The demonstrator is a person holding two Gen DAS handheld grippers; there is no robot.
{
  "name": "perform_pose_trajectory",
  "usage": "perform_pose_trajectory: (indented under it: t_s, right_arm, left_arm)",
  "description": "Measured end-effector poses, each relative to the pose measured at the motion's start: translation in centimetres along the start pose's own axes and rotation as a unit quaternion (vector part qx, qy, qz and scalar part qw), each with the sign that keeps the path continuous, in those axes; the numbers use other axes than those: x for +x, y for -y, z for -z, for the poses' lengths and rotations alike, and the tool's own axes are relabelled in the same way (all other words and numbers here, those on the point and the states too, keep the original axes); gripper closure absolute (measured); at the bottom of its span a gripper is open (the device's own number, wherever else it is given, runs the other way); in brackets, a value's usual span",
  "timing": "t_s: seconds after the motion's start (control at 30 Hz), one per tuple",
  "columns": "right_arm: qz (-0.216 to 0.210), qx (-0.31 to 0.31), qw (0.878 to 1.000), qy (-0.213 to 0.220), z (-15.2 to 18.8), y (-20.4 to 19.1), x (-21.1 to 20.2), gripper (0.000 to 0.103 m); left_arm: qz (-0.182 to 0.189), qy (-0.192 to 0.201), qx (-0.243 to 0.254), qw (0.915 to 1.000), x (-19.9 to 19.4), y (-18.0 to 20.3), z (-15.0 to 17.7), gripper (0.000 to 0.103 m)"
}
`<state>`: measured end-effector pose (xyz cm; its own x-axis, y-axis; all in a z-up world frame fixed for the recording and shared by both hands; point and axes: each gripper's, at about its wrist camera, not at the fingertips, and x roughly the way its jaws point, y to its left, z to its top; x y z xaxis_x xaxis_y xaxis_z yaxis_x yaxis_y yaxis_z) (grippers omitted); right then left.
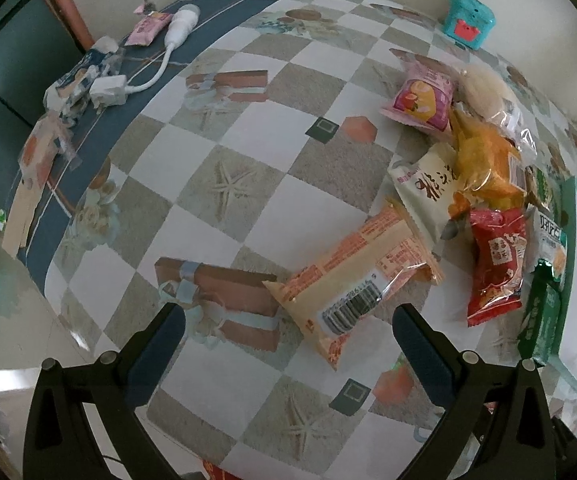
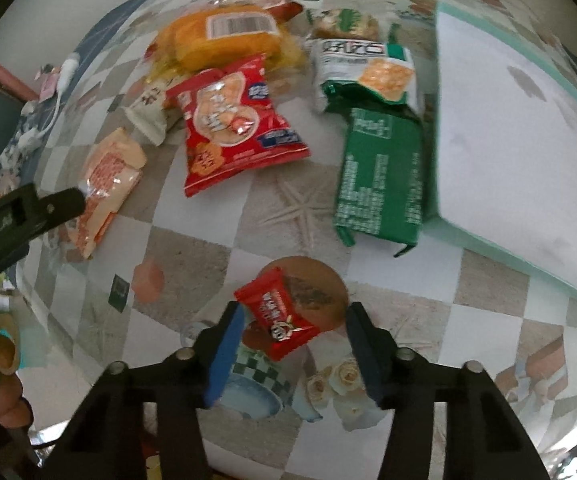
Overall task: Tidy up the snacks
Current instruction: 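Grasp the small red candy with the right tool while the left tool grasps the cream bread bag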
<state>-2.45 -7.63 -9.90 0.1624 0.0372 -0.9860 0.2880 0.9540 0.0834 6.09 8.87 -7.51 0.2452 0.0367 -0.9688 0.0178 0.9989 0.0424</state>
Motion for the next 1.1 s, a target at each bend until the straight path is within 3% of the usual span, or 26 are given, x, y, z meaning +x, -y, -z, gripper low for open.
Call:
perform_pose_trajectory:
  t_s: [0.37,0.63,0.77,0.9,0.97,1.1]
  right_arm:
    - [0.004,-0.026,1.000,0.005,-0.9,-0.7,-0.1,0.073]
    - [0.014,-0.039,0.999,0.007,-0.5,-1.0,0.1,0.077]
    - [0.016,-0.040,0.999,0.009,-0.4,-1.2,0.0,0.081]
    - [0.010,-0.035,0.999,0.009,-0.7,-1.2,0.0,0.083]
    - [0.006,-0.034,0.999,0.009,-0.5,-1.0,0.2,0.084]
    - [0.002,-0.029,1.000,0.012,-0.4,-0.8,0.0,0.084]
  left_arm:
    - [-0.015,0.017,0.048,0.9986,1.5,1.0,-1.3,0.000]
    - [-0.020,0.020,0.092,0.9953,2.6,2.6,-1.4,0.000]
    - [-0.012,0.022,0.100,0.9946,2.4,3.0,-1.1,0.016]
    - [0.002,0.020,0.108,0.9939,2.1,3.4,-0.7,0.048]
    - [0.012,0.014,0.107,0.9941,2.0,3.5,-0.5,0.058]
    - [0.014,0.017,0.102,0.9946,1.3,3.6,0.1,0.062]
